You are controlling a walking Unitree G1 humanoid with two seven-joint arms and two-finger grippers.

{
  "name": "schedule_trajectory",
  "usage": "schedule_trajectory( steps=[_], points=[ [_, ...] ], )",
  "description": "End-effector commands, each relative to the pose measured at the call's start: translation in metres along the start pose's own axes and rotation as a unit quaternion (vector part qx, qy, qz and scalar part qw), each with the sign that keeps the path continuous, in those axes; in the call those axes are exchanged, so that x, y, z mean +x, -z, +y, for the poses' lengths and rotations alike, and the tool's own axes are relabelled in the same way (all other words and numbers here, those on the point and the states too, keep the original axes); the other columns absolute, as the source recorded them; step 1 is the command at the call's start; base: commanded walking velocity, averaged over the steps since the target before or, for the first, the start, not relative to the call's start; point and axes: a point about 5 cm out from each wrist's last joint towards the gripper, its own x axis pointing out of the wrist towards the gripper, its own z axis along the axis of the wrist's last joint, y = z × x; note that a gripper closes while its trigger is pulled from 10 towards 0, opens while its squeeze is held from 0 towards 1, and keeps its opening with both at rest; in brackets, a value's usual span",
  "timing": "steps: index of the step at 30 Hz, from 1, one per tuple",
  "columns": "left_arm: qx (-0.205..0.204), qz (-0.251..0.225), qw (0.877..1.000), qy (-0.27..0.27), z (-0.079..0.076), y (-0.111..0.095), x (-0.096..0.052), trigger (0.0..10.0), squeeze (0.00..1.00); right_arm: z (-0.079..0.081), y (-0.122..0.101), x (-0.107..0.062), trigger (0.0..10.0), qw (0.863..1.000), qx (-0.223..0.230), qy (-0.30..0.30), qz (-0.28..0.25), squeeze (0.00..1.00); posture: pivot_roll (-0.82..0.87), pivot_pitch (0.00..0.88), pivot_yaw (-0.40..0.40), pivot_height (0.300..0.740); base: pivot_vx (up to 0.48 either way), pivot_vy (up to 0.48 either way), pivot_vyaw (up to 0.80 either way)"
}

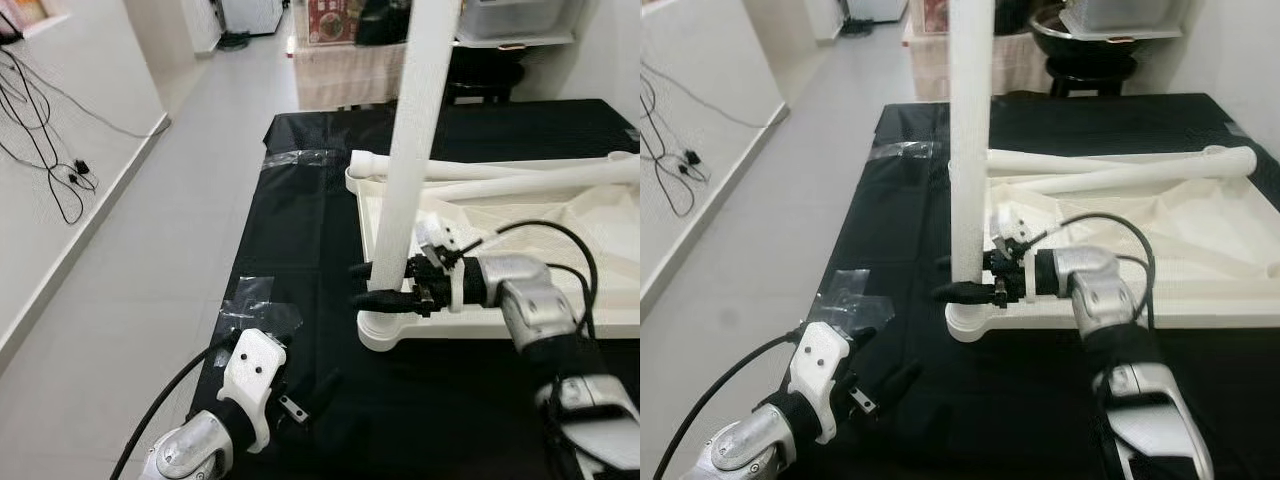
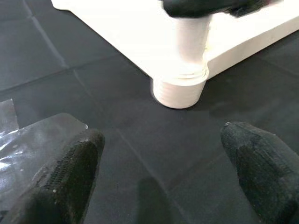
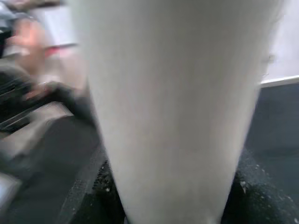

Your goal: Building children table

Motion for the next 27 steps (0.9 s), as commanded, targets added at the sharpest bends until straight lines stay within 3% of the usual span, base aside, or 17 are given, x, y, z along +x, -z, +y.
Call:
schedule_trajectory(
  steps=[1,2,4,6,7,12,13,14,15,16,17,18,20,21,23,24,27],
  points=[
    [0.002,0.008,1.000,-0.001,0.001,0.003,-0.002,10.0,0.00,0.008,0.038,-0.004,0.0,0.944,0.023,0.312,0.108,0.00,0.10,0.150,0.028,0.740,0.000,0.000,0.00],
    [0.002,0.008,1.000,-0.001,0.002,0.003,-0.003,10.0,0.00,0.031,0.043,-0.004,0.0,0.934,0.050,0.332,0.118,0.00,0.10,0.150,0.028,0.740,0.000,0.000,0.00],
    [0.002,0.008,1.000,-0.001,0.002,0.003,-0.003,10.0,0.00,0.031,0.043,-0.004,0.0,0.934,0.050,0.332,0.118,0.00,0.10,0.150,0.028,0.740,0.000,0.000,0.00],
    [0.003,0.009,1.000,0.000,0.003,0.003,-0.003,10.0,0.00,0.052,0.044,0.001,0.0,0.942,0.065,0.307,0.121,0.00,0.10,0.147,0.048,0.740,0.000,0.000,0.00],
    [0.003,0.010,1.000,0.000,0.003,0.004,-0.003,10.0,0.00,0.065,0.038,0.009,0.0,0.961,0.027,0.250,0.117,0.00,0.08,0.128,0.057,0.740,0.000,0.000,0.00],
    [0.001,0.015,1.000,0.004,0.004,0.008,-0.001,10.0,0.00,0.056,0.025,0.031,0.0,0.977,0.005,0.190,0.097,0.00,0.09,0.122,0.046,0.740,0.000,0.000,0.00],
    [0.001,0.015,1.000,0.004,0.004,0.008,-0.001,10.0,0.00,0.057,0.025,0.034,8.0,0.981,0.009,0.169,0.099,0.00,0.09,0.117,0.041,0.740,0.000,0.000,0.00],
    [0.001,0.015,1.000,0.004,0.004,0.008,-0.001,10.0,0.00,0.057,0.025,0.034,8.0,0.981,0.009,0.169,0.099,0.00,0.09,0.117,0.041,0.740,0.000,0.000,0.00],
    [0.000,0.014,1.000,0.002,0.004,0.009,0.000,10.0,0.00,0.057,0.020,0.039,10.0,0.988,0.026,0.131,0.080,0.00,0.09,0.115,0.042,0.740,0.000,0.000,0.00],
    [0.000,0.014,1.000,0.002,0.004,0.009,0.000,10.0,0.00,0.057,0.020,0.039,10.0,0.988,0.026,0.131,0.080,0.00,0.09,0.115,0.042,0.740,0.000,0.000,0.00],
    [0.000,0.013,1.000,0.001,0.004,0.009,0.000,10.0,0.00,0.059,0.012,0.043,10.0,0.992,0.038,0.109,0.060,1.00,0.09,0.112,0.044,0.740,0.000,0.000,0.00],
    [0.001,0.013,1.000,0.002,0.003,0.008,0.001,10.0,0.00,0.065,-0.010,0.045,10.0,1.000,0.021,0.008,0.009,1.00,0.09,0.109,0.049,0.740,0.000,0.000,0.00],
    [0.001,0.013,1.000,0.003,0.003,0.008,0.001,10.0,0.00,0.066,-0.022,0.041,10.0,0.997,-0.009,-0.067,-0.021,1.00,0.10,0.112,0.053,0.740,0.000,0.000,0.00],
    [0.001,0.012,1.000,0.003,0.003,0.008,0.001,10.0,0.00,0.061,-0.025,0.038,10.0,0.995,-0.015,-0.093,-0.019,0.42,0.10,0.113,0.055,0.740,0.000,0.000,0.00],
    [0.001,0.012,1.000,0.004,0.002,0.008,0.002,10.0,0.00,0.058,-0.026,0.036,10.0,0.994,-0.017,-0.109,-0.017,0.42,0.10,0.113,0.055,0.740,0.000,0.000,0.00],
    [0.001,0.012,1.000,0.004,0.002,0.007,0.002,10.0,0.00,0.051,-0.028,0.035,10.0,0.992,-0.027,-0.126,-0.010,0.00,0.10,0.116,0.052,0.740,0.000,0.000,0.00],
    [0.001,0.010,1.000,0.003,0.002,0.006,0.002,10.0,0.00,0.038,-0.031,0.032,10.0,0.986,-0.035,-0.165,0.004,0.00,0.10,0.121,0.052,0.740,0.000,0.000,0.00]
  ],
)
